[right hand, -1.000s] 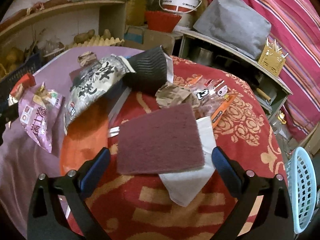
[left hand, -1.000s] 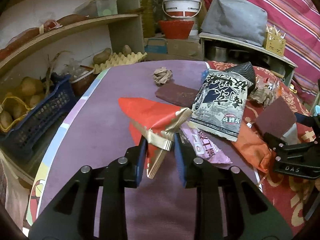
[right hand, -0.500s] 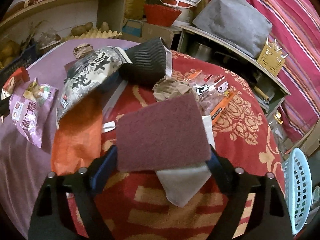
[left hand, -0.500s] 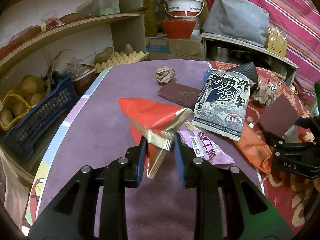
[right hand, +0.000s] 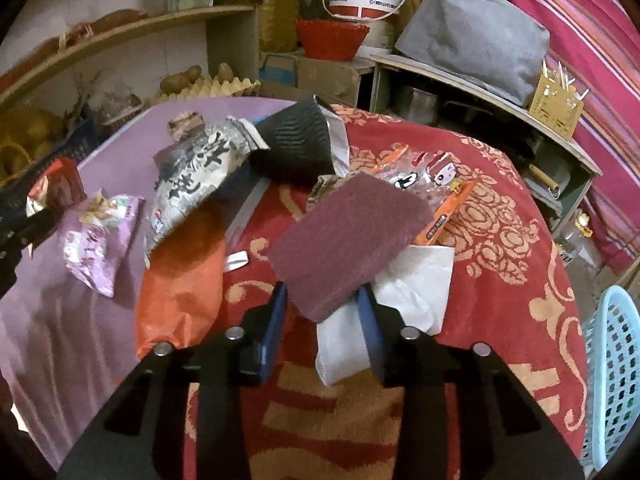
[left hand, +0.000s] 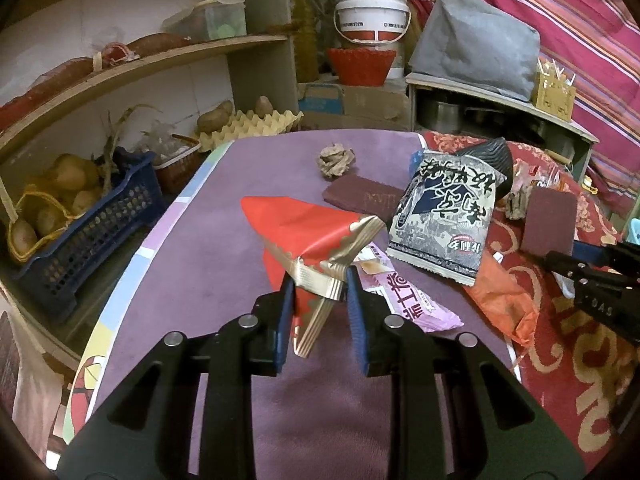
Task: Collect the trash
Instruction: 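Grasp the maroon scouring pad with the right tool while the left tool holds the red wrapper, then lift the scouring pad with the right tool and carry it toward the blue basket, then drop the red wrapper and scouring pad into the blue basket with both tools, then return to the table and grasp the pink snack wrapper with the left tool, then grasp the white tissue with the right tool while the left tool holds the pink wrapper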
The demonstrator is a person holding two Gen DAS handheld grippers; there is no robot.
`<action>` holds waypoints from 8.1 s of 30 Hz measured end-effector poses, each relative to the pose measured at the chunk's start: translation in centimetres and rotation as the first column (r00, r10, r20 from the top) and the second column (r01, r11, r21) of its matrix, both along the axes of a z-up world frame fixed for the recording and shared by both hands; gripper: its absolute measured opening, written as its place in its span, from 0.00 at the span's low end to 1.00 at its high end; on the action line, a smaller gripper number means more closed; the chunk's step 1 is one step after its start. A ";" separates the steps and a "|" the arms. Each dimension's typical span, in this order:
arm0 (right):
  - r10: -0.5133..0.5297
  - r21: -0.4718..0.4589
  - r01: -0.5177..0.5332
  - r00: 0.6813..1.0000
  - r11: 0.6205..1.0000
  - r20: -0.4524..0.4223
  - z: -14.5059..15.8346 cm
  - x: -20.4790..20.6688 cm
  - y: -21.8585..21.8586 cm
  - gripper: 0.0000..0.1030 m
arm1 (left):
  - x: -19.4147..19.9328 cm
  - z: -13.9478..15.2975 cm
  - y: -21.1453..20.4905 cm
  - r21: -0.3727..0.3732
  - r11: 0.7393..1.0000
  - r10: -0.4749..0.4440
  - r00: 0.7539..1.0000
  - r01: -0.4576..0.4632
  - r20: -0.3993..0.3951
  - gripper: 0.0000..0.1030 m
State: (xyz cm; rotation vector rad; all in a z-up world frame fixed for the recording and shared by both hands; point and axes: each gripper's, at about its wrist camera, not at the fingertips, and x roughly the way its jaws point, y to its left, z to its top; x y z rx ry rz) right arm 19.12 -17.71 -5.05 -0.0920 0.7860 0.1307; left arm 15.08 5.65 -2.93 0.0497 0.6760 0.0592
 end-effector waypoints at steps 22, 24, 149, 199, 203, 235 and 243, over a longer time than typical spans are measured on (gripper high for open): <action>-0.009 0.097 0.004 0.998 0.995 0.055 2.8 -3.0 -4.9 0.08 | -2.2 2.1 -1.1 -0.003 1.000 -0.003 0.999 0.003 0.052 0.23; -0.013 0.093 0.008 0.999 0.996 0.052 2.6 -2.9 -5.4 0.09 | -2.1 1.9 -1.0 -0.001 1.000 -0.003 0.999 0.003 0.048 0.22; -0.557 0.171 0.540 0.827 0.824 0.076 2.3 -12.9 -37.9 0.64 | -1.8 2.2 -39.0 -0.084 0.840 -0.533 0.844 0.536 0.063 0.80; -0.244 0.049 0.241 0.968 0.969 0.056 2.4 -1.1 -11.1 0.79 | 5.2 -3.5 -2.3 -0.127 0.991 -0.057 0.986 0.037 -0.155 0.61; -0.202 0.041 0.200 0.978 0.979 0.051 2.1 -0.9 -9.3 0.79 | 5.4 -4.2 -2.5 -0.152 0.987 -0.076 0.980 0.048 -0.182 0.47; -0.097 0.050 0.103 0.990 0.993 -0.099 -1.9 2.1 -4.5 0.52 | 4.3 -2.8 1.0 -0.187 0.982 -0.043 0.990 0.017 -0.136 0.16; -0.065 0.093 0.070 0.996 0.993 -0.053 -0.8 1.4 -4.9 0.24 | 3.7 -1.9 0.0 -0.167 0.986 -0.045 0.992 0.026 -0.115 0.16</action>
